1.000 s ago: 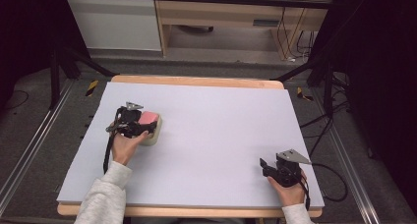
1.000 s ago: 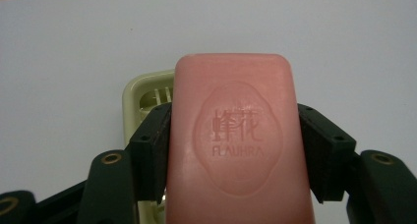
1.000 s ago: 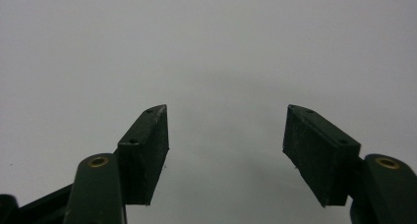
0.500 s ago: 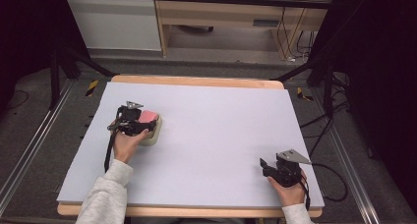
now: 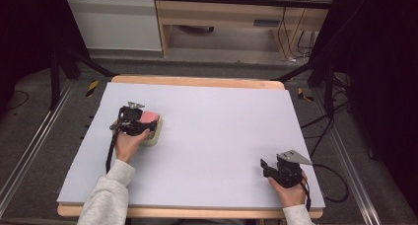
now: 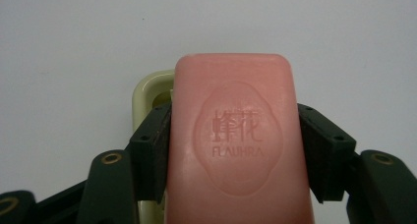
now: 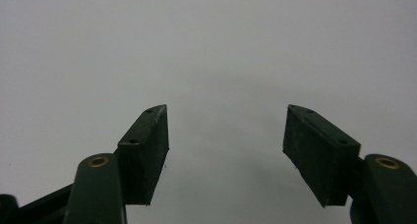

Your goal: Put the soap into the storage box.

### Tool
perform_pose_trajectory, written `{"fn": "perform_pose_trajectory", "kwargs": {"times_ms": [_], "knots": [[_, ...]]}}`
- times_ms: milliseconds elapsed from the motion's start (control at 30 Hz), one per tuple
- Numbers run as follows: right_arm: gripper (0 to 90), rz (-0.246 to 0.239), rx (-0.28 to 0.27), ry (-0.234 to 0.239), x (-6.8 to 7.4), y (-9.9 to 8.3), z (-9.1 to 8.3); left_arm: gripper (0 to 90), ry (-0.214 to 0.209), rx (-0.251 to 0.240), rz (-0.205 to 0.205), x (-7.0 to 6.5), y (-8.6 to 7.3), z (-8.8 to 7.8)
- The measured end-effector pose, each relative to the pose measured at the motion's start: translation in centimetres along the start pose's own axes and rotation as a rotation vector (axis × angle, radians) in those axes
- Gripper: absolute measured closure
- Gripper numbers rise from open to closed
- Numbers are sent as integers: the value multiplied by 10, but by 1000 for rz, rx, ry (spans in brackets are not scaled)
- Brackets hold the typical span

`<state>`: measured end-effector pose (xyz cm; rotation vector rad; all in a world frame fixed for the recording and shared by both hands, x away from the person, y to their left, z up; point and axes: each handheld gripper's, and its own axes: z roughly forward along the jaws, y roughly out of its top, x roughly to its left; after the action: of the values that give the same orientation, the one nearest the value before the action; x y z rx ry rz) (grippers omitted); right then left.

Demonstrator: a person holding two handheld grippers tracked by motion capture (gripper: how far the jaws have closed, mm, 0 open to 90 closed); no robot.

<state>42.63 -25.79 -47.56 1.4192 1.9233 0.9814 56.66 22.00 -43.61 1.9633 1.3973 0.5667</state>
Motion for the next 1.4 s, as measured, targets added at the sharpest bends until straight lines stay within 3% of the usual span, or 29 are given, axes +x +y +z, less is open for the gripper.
{"fn": "perform_pose_trajectory", "kwargs": {"times_ms": [667,1400], "knots": [[339,-2,0,-1,0,0,0,374,10,23,-21,8,-8,8],[337,-5,1,0,0,0,0,374,13,33,-16,5,-12,14]]}}
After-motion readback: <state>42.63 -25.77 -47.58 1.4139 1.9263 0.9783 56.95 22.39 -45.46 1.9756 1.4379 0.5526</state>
